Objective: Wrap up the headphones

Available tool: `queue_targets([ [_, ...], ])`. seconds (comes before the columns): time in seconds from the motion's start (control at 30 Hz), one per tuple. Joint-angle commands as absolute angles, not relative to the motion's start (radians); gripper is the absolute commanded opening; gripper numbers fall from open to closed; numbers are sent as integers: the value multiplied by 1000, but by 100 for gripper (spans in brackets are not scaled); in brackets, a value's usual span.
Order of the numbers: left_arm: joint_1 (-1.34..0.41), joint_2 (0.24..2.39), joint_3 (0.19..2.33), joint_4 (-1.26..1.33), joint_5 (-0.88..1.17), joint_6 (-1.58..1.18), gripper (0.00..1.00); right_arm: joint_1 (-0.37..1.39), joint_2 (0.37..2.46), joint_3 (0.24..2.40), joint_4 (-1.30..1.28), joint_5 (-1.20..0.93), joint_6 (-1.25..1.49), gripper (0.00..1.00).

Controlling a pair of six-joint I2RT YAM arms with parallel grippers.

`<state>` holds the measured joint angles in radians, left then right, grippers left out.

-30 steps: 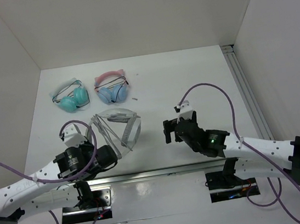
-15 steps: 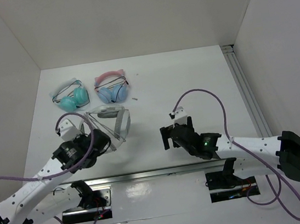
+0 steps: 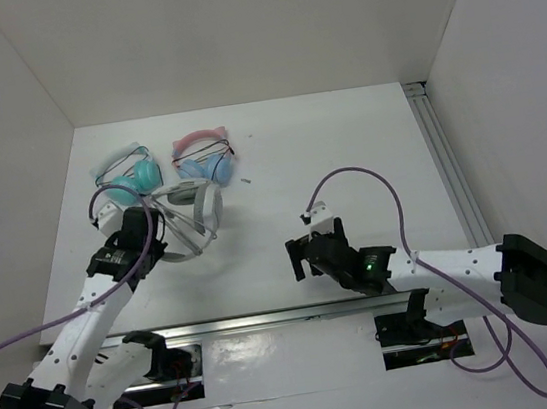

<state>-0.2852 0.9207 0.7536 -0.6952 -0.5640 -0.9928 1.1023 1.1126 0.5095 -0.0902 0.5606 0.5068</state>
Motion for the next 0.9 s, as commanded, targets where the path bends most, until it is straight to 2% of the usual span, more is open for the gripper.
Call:
queue_targets([
  [0.0,-210,913,735,-563,-466,-1009,0,1129,1137,526,-29,571,500,100],
  [0.3,-63,948,649,-534,-390,-1054,0,1149,1157,526,2,560,500,100],
  [0.73,14,934,548,-545,-430,-1140,0,1176,1196,506,40,549,472,100],
  [0.87,66,974,537,-557,-430,-1164,15,1177,1207,515,49,549,472,100],
])
